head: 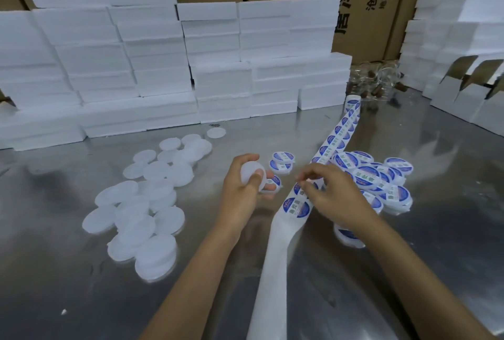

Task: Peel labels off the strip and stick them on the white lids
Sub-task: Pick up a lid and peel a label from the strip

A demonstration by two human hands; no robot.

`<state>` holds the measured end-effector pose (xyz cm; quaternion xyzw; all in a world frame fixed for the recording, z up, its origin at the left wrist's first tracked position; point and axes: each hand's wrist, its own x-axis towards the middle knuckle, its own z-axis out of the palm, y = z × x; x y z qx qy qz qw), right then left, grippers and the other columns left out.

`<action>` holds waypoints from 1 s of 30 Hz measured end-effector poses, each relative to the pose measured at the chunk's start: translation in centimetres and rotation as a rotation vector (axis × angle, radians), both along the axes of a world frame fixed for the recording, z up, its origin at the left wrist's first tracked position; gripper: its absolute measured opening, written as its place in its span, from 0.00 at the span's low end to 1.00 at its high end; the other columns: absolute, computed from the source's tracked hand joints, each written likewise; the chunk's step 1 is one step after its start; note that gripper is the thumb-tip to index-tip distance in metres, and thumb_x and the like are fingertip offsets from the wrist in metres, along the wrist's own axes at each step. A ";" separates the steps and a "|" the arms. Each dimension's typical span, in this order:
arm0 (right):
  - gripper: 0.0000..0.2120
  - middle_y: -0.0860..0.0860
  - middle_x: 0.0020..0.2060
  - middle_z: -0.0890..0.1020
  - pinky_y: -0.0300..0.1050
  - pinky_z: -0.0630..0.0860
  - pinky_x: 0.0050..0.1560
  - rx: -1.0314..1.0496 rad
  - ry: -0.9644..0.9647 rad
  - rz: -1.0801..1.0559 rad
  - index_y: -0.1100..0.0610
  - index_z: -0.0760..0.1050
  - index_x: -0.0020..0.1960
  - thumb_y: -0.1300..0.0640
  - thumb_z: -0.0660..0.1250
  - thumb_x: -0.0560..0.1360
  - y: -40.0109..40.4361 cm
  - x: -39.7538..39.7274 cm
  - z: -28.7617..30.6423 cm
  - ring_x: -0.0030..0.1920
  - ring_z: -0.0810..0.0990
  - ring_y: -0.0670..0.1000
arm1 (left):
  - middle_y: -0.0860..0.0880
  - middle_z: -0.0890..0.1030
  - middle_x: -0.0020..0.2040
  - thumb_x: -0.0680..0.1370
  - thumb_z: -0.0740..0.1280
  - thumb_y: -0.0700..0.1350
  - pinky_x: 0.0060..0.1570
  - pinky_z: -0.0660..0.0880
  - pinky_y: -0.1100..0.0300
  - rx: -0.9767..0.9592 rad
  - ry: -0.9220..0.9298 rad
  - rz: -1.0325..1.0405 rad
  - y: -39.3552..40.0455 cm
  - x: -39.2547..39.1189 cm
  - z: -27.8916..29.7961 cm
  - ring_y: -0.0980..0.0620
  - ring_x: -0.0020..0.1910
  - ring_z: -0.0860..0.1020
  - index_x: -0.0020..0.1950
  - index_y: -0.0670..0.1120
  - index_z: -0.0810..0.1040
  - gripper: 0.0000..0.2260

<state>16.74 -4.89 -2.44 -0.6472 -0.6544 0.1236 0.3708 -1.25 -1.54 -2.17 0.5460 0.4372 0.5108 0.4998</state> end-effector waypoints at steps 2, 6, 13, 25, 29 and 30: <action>0.06 0.42 0.48 0.81 0.46 0.69 0.60 0.043 -0.136 -0.025 0.47 0.81 0.51 0.53 0.70 0.75 -1.1 0.5 -1.2 0.53 0.75 0.45 | 0.44 0.84 0.49 0.81 0.64 0.36 0.43 0.84 0.57 -0.023 0.001 -0.037 -0.2 0.3 -0.2 0.49 0.41 0.86 0.61 0.51 0.75 0.13; 0.14 0.42 0.54 0.80 0.47 0.60 0.67 -0.022 -0.281 -0.029 0.44 0.78 0.60 0.46 0.70 0.74 -1.4 0.3 -2.0 0.61 0.71 0.44 | 0.41 0.83 0.49 0.79 0.65 0.33 0.42 0.83 0.55 -0.051 -0.023 -0.113 -0.7 0.8 -0.2 0.47 0.40 0.84 0.58 0.49 0.76 0.13; 0.14 0.41 0.51 0.81 0.41 0.68 0.62 -0.051 -0.175 0.056 0.45 0.78 0.58 0.50 0.72 0.74 -1.4 -0.5 -1.8 0.54 0.76 0.43 | 0.40 0.84 0.50 0.78 0.65 0.33 0.43 0.82 0.60 -0.004 -0.023 -0.071 -0.7 0.7 0.0 0.49 0.46 0.85 0.60 0.48 0.76 0.14; 0.11 0.43 0.49 0.81 0.49 0.79 0.51 -0.107 -0.011 0.216 0.44 0.68 0.53 0.55 0.68 0.77 -2.3 -2.6 -1.1 0.49 0.79 0.45 | 0.57 0.84 0.41 0.82 0.62 0.34 0.38 0.79 0.65 0.083 0.035 -0.135 0.3 0.4 -0.5 0.56 0.41 0.84 0.59 0.47 0.75 0.10; 0.10 0.45 0.44 0.81 0.56 0.79 0.48 -0.089 0.042 0.230 0.44 0.65 0.47 0.54 0.66 0.78 -2.4 -2.6 -1.0 0.47 0.80 0.50 | 0.57 0.84 0.41 0.81 0.63 0.33 0.36 0.78 0.67 0.034 0.059 -0.152 0.6 -0.1 -0.7 0.61 0.39 0.83 0.59 0.47 0.76 0.11; 0.10 0.45 0.43 0.81 0.57 0.78 0.48 -0.088 0.073 0.232 0.44 0.66 0.46 0.54 0.67 0.78 -2.4 -2.5 -1.0 0.46 0.80 0.50 | 0.55 0.84 0.41 0.81 0.63 0.34 0.36 0.79 0.66 0.003 0.052 -0.154 0.7 -0.2 -0.7 0.59 0.39 0.83 0.59 0.48 0.76 0.11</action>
